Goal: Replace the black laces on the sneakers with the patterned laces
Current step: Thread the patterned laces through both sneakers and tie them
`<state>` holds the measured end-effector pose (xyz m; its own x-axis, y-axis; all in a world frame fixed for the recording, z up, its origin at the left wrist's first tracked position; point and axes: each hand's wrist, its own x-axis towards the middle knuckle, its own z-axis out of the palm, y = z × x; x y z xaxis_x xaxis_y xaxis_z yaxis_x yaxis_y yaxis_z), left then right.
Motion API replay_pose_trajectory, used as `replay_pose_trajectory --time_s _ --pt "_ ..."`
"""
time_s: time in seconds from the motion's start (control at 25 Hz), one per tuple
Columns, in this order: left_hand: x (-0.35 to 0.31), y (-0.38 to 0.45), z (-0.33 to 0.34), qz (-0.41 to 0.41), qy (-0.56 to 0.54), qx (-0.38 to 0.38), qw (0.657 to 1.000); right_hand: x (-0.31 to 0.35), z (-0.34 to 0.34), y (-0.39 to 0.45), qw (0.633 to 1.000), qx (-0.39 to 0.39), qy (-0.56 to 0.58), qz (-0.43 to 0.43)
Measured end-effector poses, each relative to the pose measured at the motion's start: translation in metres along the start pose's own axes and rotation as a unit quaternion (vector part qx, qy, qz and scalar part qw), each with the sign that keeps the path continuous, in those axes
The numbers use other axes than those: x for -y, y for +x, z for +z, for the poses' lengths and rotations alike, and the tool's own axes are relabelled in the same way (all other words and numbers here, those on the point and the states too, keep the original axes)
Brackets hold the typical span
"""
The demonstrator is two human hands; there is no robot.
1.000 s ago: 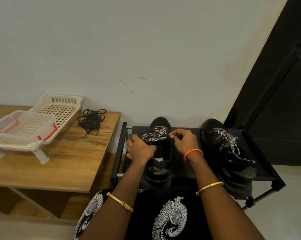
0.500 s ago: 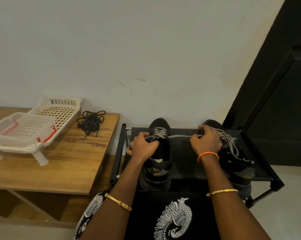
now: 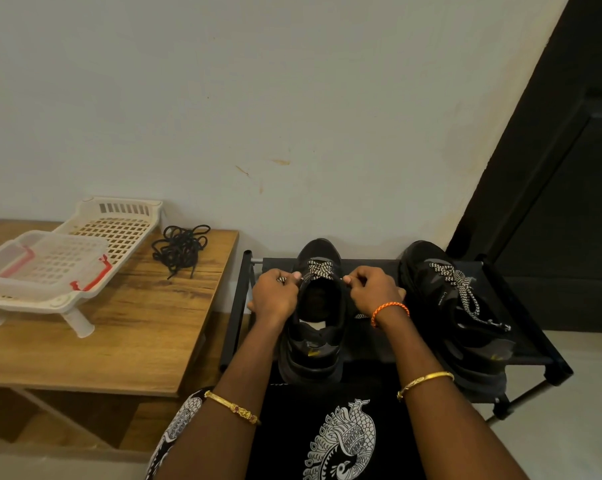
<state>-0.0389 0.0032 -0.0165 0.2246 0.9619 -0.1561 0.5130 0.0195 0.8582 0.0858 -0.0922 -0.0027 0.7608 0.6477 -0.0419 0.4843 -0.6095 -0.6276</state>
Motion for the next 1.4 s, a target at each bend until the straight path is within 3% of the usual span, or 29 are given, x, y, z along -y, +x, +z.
replay_pose_trajectory --time_s 0.08,0.16,0.24,0.28,0.36,0.44,0.52,0.6,0.8,0.96,1.12,1.2,1.28,1.4 --pt "-0.003 -0.005 -0.003 0.001 0.014 -0.003 1.000 -0.003 0.003 0.002 0.999 0.018 0.024 0.012" --pt "-0.002 -0.007 -0.005 0.049 0.033 -0.017 0.998 -0.003 0.001 0.001 0.992 0.032 0.121 0.013" --pt "-0.005 -0.011 -0.011 0.132 -0.011 -0.044 0.990 0.004 -0.013 -0.006 0.955 0.045 0.294 0.013" --pt "-0.008 -0.014 -0.015 0.167 -0.074 -0.036 0.983 0.008 -0.023 -0.011 0.919 0.060 0.390 0.013" --pt "-0.020 -0.027 -0.021 0.187 -0.206 0.057 0.959 0.017 -0.043 -0.022 0.833 0.103 0.544 0.000" --pt "-0.034 -0.043 -0.022 0.166 -0.248 0.200 0.933 0.023 -0.052 -0.031 0.760 0.126 0.637 -0.030" --pt "-0.042 -0.056 -0.019 0.144 -0.198 0.331 0.911 0.028 -0.047 -0.033 0.736 0.110 0.667 -0.042" --pt "-0.042 -0.059 -0.017 0.139 -0.147 0.384 0.901 0.028 -0.039 -0.029 0.745 0.066 0.662 -0.036" --pt "-0.030 -0.032 -0.036 0.118 -0.090 0.296 0.944 0.010 -0.036 -0.013 0.779 -0.012 0.627 0.000" --pt "-0.021 -0.019 -0.051 0.060 -0.122 0.305 0.943 0.004 -0.031 -0.009 0.829 -0.049 0.556 0.019" --pt "-0.019 -0.016 -0.051 0.110 -0.086 0.174 0.975 -0.005 -0.021 -0.002 0.894 -0.075 0.433 0.082" --pt "-0.019 -0.017 -0.047 0.126 -0.105 0.134 0.977 -0.005 -0.018 -0.006 0.951 -0.100 0.278 0.096" --pt "-0.020 -0.018 -0.043 0.135 -0.113 0.113 0.978 0.000 -0.018 -0.015 0.987 -0.123 0.088 0.050" --pt "-0.022 -0.019 -0.040 0.133 -0.129 0.120 0.975 0.020 -0.018 -0.028 0.985 -0.098 0.055 -0.130"
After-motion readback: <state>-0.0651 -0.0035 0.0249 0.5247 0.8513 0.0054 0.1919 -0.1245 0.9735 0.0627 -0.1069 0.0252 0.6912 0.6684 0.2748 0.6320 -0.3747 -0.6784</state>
